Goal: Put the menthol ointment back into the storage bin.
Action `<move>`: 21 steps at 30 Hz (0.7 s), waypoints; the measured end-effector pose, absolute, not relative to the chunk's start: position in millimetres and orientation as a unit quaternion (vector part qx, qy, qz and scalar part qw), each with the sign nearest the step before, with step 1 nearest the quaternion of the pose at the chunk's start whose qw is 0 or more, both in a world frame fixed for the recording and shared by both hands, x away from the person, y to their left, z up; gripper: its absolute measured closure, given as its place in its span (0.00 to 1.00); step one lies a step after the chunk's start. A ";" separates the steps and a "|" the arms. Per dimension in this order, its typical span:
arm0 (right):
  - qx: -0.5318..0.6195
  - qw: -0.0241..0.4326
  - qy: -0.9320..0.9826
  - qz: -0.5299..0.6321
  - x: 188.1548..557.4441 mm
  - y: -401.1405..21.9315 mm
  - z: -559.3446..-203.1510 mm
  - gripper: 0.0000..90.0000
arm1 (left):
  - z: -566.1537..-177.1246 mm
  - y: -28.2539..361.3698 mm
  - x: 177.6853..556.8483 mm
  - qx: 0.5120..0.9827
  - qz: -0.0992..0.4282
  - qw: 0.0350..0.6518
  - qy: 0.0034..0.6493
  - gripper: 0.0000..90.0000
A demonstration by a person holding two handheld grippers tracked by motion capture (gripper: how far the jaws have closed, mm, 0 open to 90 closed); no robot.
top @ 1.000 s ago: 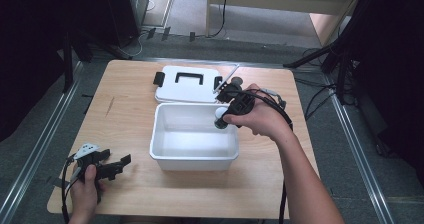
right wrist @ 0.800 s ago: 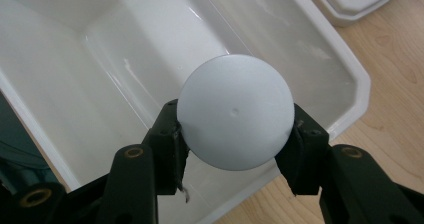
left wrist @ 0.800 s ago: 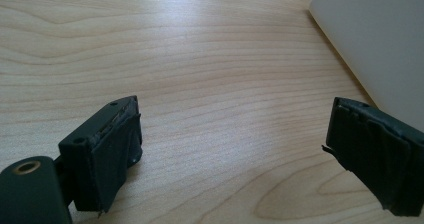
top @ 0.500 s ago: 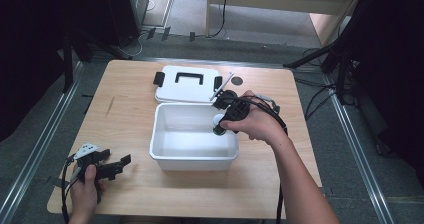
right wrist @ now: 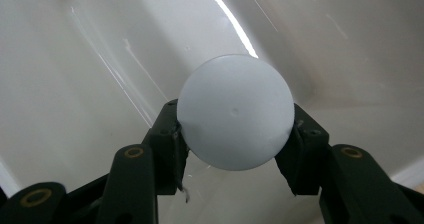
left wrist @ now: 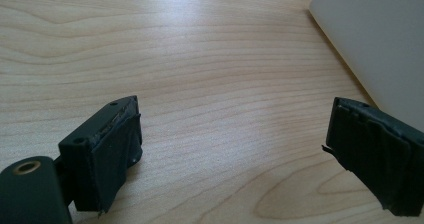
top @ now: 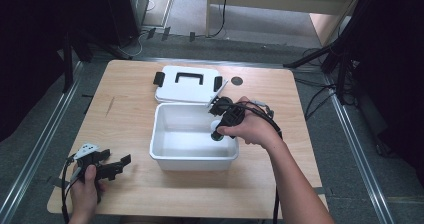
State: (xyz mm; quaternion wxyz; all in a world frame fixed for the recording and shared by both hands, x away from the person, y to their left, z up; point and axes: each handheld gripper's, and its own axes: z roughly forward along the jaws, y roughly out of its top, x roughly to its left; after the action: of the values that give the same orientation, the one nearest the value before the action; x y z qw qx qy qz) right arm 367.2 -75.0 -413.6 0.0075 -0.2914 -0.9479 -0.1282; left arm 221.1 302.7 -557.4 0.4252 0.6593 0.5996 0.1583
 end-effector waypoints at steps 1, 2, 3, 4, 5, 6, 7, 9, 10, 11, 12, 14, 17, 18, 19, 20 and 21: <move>-0.291 0.008 -0.948 -0.128 367.2 -75.0 -413.6 0.58 | -557.3 302.7 221.0 0.659 0.158 0.425 0.600 0.09; -0.290 0.009 -0.948 -0.128 367.5 -73.9 -416.5 0.58 | -557.3 302.7 221.0 0.659 0.158 0.425 0.600 0.09; -0.290 0.009 -0.948 -0.128 367.5 -73.9 -416.5 0.58 | -557.3 302.7 221.0 0.659 0.158 0.425 0.600 0.09; -0.288 0.010 -0.950 -0.123 367.5 -72.4 -419.5 0.58 | -557.3 302.7 221.0 0.659 0.158 0.425 0.600 0.09; -0.288 0.010 -0.950 -0.123 367.5 -72.4 -419.5 0.58 | -557.3 302.7 221.0 0.659 0.158 0.425 0.600 0.09; -0.287 0.010 -0.950 -0.120 367.5 -71.1 -423.0 0.58 | -557.4 302.7 221.0 0.659 0.158 0.425 0.600 0.09; -0.287 0.010 -0.950 -0.120 367.5 -71.1 -423.0 0.58 | -557.4 302.7 221.0 0.659 0.158 0.425 0.600 0.09; -0.285 0.010 -0.951 -0.115 366.9 -69.3 -425.9 0.58 | -557.3 302.8 221.0 0.660 0.158 0.425 0.599 0.09; -0.282 0.010 -0.952 -0.118 366.8 -68.0 -427.4 0.58 | -557.3 302.8 220.9 0.659 0.158 0.425 0.600 0.09; -0.282 0.010 -0.952 -0.118 366.8 -68.0 -427.4 0.58 | -557.3 302.8 220.9 0.659 0.158 0.425 0.600 0.09; -0.275 0.007 -0.955 -0.109 365.8 -65.1 -429.4 0.58 | -557.3 302.7 220.9 0.659 0.158 0.425 0.600 0.09; -0.270 0.004 -0.957 -0.102 364.7 -62.1 -432.1 0.58 | -557.3 302.7 220.9 0.659 0.158 0.425 0.600 0.09; -0.269 0.001 -0.958 -0.097 364.2 -59.7 -433.8 0.58 | -557.2 302.8 220.8 0.660 0.158 0.425 0.599 0.09; -0.266 0.004 -0.959 -0.095 364.0 -57.2 -436.7 0.58 | -557.2 302.8 220.8 0.660 0.158 0.425 0.599 0.09; -0.266 0.004 -0.959 -0.095 364.0 -57.2 -436.7 0.58 | -557.2 302.8 220.7 0.660 0.158 0.425 0.599 0.09; -0.266 -0.001 -0.960 -0.091 363.2 -55.8 -437.0 0.58 | -557.2 302.8 220.7 0.660 0.158 0.424 0.599 0.09; -0.267 -0.002 -0.960 -0.088 363.1 -54.9 -437.3 0.58 | -557.2 302.8 220.7 0.660 0.158 0.424 0.599 0.09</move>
State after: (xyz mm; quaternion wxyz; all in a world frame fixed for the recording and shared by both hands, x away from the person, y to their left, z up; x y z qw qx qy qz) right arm 363.1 -54.9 -437.3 -0.0018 -0.2665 -0.9598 -0.0882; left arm 220.7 302.8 -557.2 0.4243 0.6602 0.5994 0.1577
